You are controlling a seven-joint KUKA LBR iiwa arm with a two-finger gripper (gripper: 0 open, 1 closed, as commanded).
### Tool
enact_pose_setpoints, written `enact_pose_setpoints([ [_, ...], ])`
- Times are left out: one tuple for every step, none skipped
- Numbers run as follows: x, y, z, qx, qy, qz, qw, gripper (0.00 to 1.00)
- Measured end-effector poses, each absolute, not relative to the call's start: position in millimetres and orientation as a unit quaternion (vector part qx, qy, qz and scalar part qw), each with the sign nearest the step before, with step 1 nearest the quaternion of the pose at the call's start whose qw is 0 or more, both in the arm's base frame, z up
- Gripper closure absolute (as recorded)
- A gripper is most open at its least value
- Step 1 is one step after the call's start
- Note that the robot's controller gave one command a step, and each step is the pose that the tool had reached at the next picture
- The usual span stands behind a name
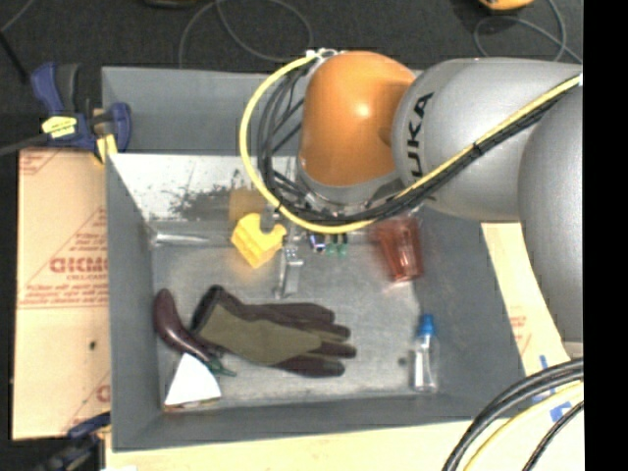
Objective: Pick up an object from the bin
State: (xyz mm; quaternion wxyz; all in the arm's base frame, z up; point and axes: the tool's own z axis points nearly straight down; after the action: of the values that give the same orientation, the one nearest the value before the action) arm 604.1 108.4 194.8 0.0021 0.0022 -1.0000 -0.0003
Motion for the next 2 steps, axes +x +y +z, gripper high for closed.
enact_pose_setpoints([
  [605.2,107.9,199.8,0.001,-1.0,-0.001,-0.002,0.0],
  [605.1,113.6,157.7,0.018,-1.0,-0.001,-0.005,0.0],
])
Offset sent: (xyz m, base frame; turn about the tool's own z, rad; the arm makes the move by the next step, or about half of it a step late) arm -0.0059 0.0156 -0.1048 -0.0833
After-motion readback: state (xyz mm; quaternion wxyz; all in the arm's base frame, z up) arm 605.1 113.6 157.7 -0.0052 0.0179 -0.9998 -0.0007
